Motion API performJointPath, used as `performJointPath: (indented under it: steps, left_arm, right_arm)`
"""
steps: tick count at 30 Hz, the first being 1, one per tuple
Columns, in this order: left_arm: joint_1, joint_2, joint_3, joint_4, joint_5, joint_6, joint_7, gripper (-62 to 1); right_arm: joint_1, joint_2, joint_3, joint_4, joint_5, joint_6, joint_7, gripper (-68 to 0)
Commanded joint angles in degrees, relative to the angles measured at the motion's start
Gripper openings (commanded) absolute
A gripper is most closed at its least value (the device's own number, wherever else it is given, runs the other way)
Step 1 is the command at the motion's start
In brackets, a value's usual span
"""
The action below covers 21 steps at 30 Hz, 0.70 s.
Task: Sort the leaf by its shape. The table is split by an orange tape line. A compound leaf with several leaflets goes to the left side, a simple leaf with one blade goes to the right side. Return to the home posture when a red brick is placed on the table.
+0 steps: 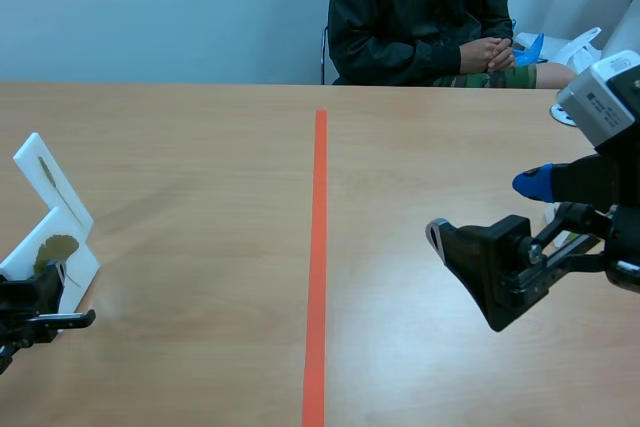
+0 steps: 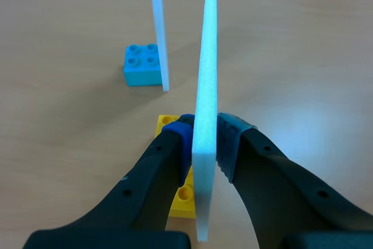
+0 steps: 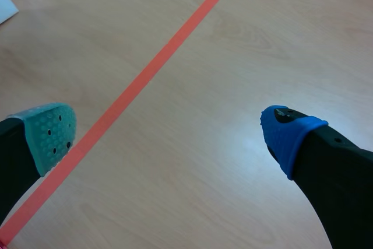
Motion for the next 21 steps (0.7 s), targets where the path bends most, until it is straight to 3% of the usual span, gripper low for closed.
performJointPath:
  steps: [1,9,16,21]
  left_arm:
    - [-0.46,-0.2,-0.37,0.39,-0.39,-0.31,-1.36,-49.8]
    - [-0.46,-0.22,-0.37,0.42,-0.39,-0.35,-5.03,-23.9]
    - [0.55,-0.79,-0.39,4.68,-0.39,-0.37,-6.78,-18.6]
    - [3.63,-1.77,-1.05,12.0,-0.42,-0.57,-6.91,-2.4]
  right_arm:
    - [-0.11,0.61,0.0,0.15,0.39,0.0,1.11,0.4]
    - [-0.11,0.61,0.0,0.15,0.39,0.0,1.11,0.4]
    - [-0.11,0.61,0.0,0.15,0.39,0.0,1.09,0.4]
    - [-0.11,0.61,0.0,0.15,0.42,0.0,1.09,0.4]
